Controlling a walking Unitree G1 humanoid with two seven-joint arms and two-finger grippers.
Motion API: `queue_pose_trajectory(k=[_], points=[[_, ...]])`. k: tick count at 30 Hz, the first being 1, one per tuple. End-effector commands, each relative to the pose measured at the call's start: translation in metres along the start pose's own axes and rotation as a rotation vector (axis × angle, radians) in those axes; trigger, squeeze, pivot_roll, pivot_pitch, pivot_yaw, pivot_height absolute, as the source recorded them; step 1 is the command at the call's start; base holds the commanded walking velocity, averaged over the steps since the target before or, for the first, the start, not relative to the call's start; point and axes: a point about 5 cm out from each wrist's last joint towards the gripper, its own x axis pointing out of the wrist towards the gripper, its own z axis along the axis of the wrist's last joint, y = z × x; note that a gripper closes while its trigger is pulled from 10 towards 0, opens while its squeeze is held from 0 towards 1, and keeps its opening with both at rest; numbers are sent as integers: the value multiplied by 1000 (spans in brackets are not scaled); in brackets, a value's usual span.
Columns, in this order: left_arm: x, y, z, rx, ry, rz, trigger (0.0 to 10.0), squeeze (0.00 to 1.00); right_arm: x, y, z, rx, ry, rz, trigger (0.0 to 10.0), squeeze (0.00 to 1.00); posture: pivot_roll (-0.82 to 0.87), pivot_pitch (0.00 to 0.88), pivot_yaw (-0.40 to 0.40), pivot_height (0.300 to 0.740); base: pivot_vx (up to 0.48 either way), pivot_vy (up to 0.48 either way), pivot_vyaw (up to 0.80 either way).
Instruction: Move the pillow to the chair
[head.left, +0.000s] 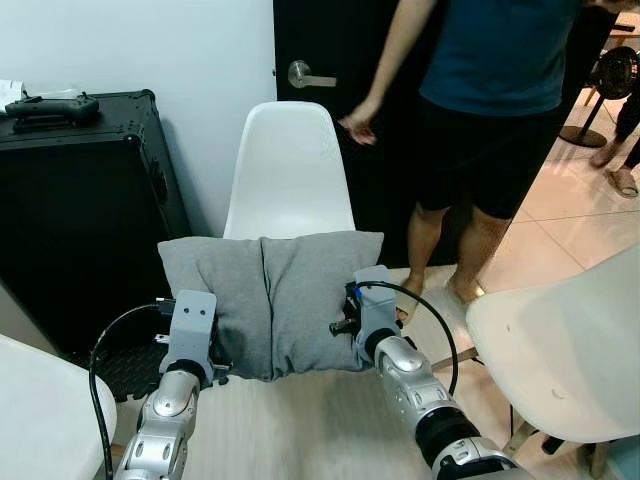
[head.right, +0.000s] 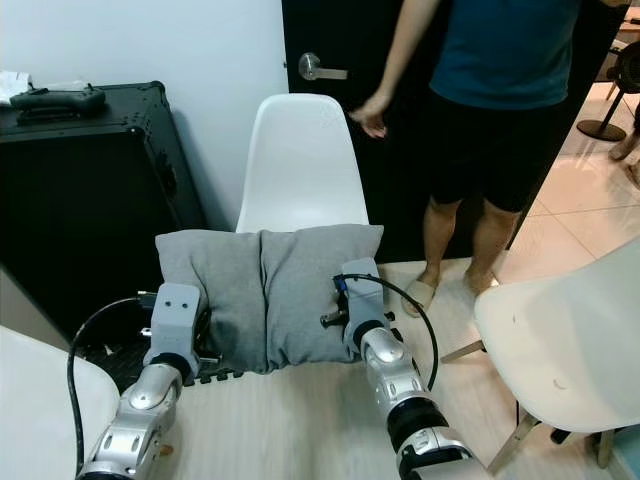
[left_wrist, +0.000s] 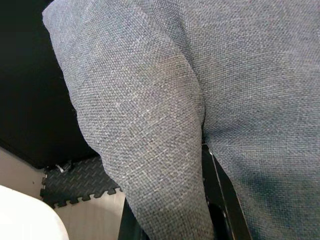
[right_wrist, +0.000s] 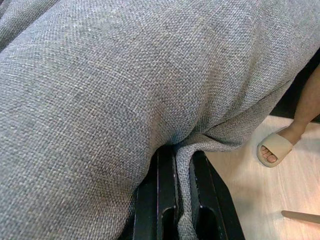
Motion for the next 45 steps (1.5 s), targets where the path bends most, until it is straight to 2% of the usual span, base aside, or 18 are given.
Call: queue_pose_trajectory(k=[1,17,32,45], points=[[3,-12,8,-10,-36,-35,10000,0,4,11,7,1,-24,55,10000,0,141,0,-29,732,0,0,0],[3,-13,4,-6,-30,-31,10000,0,4,10,5,3,-19,56,10000,0,133,0,-36,732,0,0,0],[-2,-13,1,-39,-21,-28,10000,0,5,12,4,24,5,75,10000,0,138,0,-50,732,0,0,0],[-1,-16,4,-65,-33,-38,10000,0,4,5,1,43,33,47,10000,0,131,0,-44,732,0,0,0]])
